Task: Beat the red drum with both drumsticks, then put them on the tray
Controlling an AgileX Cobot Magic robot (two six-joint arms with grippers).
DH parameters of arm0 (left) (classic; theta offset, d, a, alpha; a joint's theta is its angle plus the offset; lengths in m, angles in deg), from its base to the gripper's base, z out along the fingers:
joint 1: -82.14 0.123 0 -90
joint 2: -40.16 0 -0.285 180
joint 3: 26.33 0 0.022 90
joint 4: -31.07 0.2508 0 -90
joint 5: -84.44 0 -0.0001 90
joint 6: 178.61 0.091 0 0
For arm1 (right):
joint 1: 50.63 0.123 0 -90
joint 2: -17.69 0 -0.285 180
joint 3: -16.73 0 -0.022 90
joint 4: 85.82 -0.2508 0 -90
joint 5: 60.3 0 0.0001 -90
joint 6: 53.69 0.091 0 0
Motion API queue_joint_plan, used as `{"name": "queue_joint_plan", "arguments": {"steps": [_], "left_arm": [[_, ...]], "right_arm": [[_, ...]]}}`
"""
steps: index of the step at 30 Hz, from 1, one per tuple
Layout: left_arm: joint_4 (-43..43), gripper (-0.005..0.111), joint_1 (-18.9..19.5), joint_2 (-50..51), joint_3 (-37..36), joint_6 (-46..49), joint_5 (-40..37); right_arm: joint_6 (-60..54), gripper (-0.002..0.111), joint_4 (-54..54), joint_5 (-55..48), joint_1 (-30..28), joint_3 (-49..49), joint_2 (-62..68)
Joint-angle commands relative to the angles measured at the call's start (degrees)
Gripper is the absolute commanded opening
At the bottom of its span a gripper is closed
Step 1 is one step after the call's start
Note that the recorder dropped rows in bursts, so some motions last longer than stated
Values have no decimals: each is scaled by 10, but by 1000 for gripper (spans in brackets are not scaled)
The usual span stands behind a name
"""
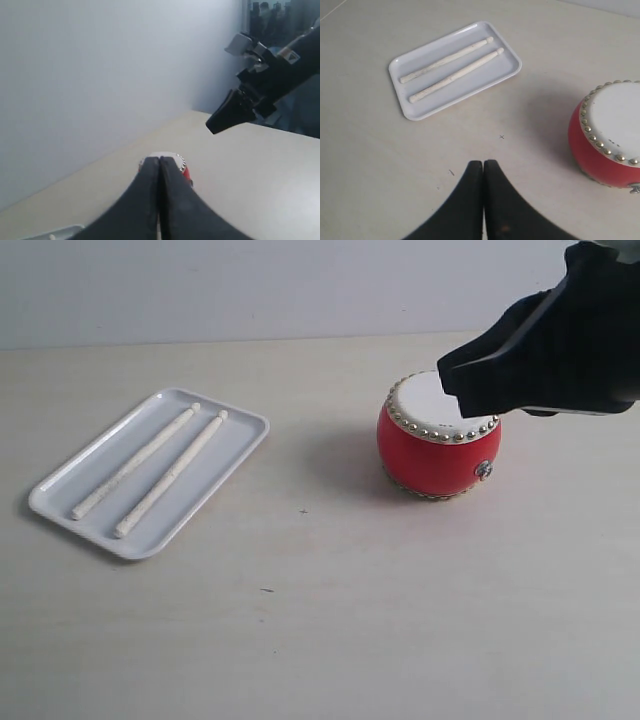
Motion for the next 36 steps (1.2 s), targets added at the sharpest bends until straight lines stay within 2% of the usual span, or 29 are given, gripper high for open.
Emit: {"name": "queue_joint_plan", "arguments": {"steps": [1,12,15,17,19,23,25,27,32,36], "left_arm": [[26,0,32,-59,-4,-29,-2],[25,0,33,-69,-43,-29,7],[30,0,33,-69,-62,-37,49],[59,0,33,-69,-78,-86,118],[155,0,33,-69,-93,-188,170],[462,0,33,-70,-106,-537,182],[555,0,33,-70,-110,-658,179],[572,0,33,-73,-111,-694,168],[572,0,33,-86,-111,-696,162],[604,0,33,-104,-121,-696,163]], "right_arm": [[0,0,0,8,1,1,-5],[0,0,0,12,1,1,-5],[0,0,0,12,1,1,-5],[0,0,0,12,1,1,-5],[0,0,0,12,1,1,-5],[0,0,1,12,1,1,-5],[0,0,1,12,1,1,-5],[0,0,1,12,1,1,-5],[0,0,1,12,1,1,-5],[0,0,1,12,1,1,-5]]}}
